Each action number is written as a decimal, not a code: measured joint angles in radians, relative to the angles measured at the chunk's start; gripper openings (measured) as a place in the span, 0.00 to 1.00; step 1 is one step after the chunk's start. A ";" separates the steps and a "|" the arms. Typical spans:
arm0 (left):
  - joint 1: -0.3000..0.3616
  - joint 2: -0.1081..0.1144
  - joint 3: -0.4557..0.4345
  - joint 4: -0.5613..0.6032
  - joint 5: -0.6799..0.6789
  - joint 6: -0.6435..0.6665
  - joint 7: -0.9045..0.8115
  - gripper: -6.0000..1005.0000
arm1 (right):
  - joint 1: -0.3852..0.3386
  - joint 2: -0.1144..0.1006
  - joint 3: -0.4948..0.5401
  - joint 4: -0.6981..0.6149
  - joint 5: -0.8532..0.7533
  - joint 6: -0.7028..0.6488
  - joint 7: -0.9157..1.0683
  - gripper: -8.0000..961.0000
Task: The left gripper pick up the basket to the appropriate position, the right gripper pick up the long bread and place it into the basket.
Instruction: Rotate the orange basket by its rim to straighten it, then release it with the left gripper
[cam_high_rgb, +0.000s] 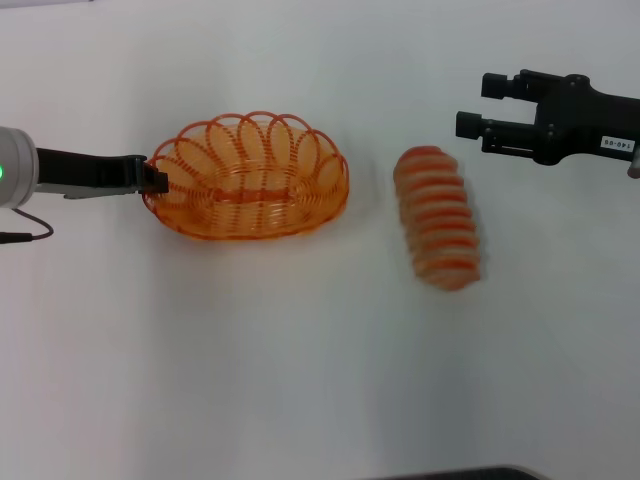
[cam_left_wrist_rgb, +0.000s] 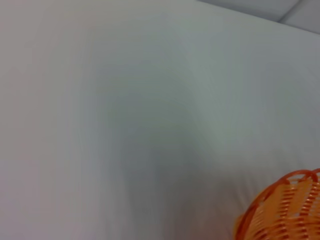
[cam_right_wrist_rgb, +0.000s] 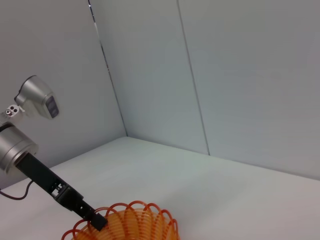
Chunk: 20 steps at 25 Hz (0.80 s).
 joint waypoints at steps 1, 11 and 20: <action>0.000 0.000 0.001 -0.003 0.000 -0.006 -0.001 0.09 | 0.000 0.000 -0.002 0.002 0.000 0.002 0.000 0.80; 0.016 0.000 0.021 -0.009 -0.011 -0.044 -0.001 0.09 | 0.000 0.000 -0.006 0.003 0.000 0.004 -0.004 0.80; 0.017 0.002 0.051 -0.009 -0.020 -0.045 -0.001 0.09 | 0.002 0.000 -0.008 0.003 -0.004 0.016 -0.011 0.80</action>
